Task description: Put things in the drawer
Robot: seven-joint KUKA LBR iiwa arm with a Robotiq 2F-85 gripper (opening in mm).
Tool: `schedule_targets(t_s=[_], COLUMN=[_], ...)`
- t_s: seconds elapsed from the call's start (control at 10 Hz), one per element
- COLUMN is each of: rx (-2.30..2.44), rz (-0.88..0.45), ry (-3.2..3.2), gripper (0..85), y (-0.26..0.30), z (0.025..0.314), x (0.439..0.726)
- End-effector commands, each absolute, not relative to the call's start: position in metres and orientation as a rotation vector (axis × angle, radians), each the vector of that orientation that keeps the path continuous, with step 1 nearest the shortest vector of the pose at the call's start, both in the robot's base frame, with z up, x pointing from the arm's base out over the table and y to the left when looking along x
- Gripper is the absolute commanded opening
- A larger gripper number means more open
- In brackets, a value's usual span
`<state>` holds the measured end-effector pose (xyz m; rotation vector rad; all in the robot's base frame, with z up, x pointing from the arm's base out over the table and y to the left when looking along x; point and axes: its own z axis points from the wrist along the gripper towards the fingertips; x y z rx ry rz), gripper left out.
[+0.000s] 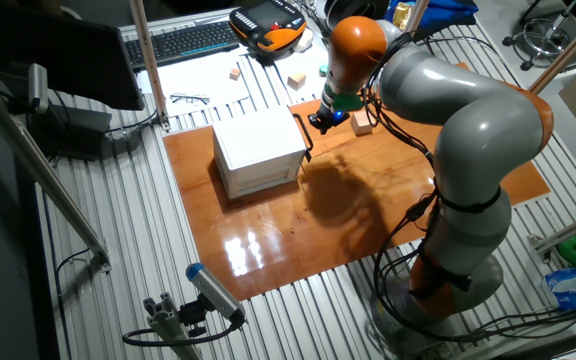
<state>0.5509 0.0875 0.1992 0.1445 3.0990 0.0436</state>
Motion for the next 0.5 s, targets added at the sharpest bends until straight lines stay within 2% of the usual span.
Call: schedule_targets(t_s=[0.0, 0.2, 0.4], rx=[0.137, 0.135, 0.14], rz=[0.019, -0.009, 0.031], ry=[3.1, 3.101, 3.1], gripper=[0.0, 0.0, 0.0], y=[0.0883, 0.0906, 0.0916], z=[0.2009, 0.203, 0.1954], x=[0.5499, 0.5475, 0.5495])
